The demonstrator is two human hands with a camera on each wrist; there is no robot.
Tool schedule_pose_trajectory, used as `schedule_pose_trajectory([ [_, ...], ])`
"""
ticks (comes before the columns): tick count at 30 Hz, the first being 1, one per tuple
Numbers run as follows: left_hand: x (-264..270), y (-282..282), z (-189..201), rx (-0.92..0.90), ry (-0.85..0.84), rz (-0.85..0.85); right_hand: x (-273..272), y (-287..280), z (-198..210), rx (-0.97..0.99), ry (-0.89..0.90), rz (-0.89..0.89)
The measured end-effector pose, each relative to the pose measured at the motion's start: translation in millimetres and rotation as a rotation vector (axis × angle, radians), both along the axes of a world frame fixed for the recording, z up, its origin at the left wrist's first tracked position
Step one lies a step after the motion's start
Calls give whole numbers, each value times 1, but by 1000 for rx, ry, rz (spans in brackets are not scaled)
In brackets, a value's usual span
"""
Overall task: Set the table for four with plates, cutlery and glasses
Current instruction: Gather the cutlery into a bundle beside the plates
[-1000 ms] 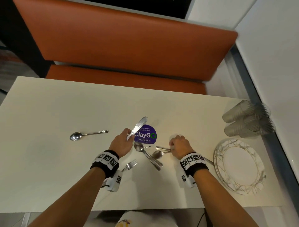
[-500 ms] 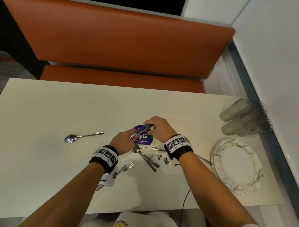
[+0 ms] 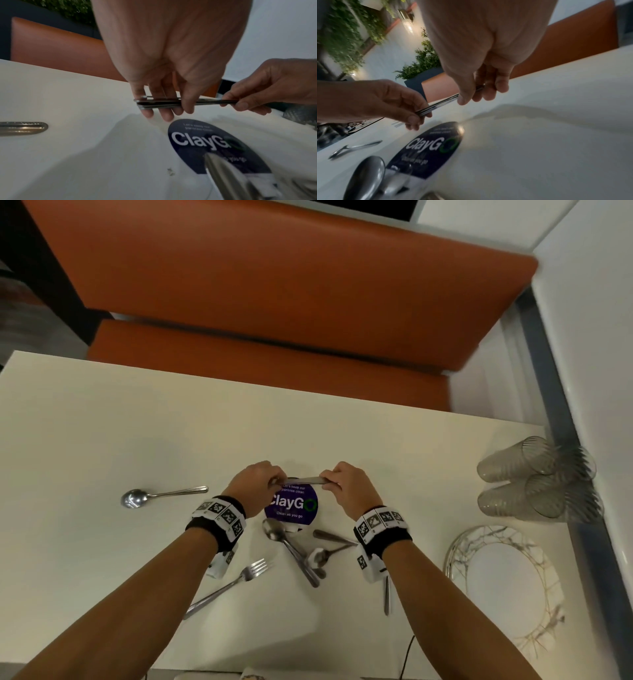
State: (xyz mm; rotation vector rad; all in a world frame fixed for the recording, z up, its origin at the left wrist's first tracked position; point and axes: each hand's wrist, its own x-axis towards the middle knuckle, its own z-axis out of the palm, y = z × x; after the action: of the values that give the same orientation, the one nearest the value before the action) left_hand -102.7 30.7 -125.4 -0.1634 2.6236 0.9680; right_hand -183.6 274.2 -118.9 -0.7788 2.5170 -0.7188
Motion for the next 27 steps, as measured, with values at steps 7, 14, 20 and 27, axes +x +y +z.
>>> schedule_pose_trajectory([
  [7,-6,9,-18,-200,157,8,9,-1,-24,90,29,-95],
  [14,3,-2,-20,-188,140,127,12,1,-25,79,116,-99],
  [20,5,-7,-22,-54,141,186,15,-2,-26,24,88,-147],
  [27,6,-6,-26,-61,162,233,14,-5,-26,10,66,-146],
])
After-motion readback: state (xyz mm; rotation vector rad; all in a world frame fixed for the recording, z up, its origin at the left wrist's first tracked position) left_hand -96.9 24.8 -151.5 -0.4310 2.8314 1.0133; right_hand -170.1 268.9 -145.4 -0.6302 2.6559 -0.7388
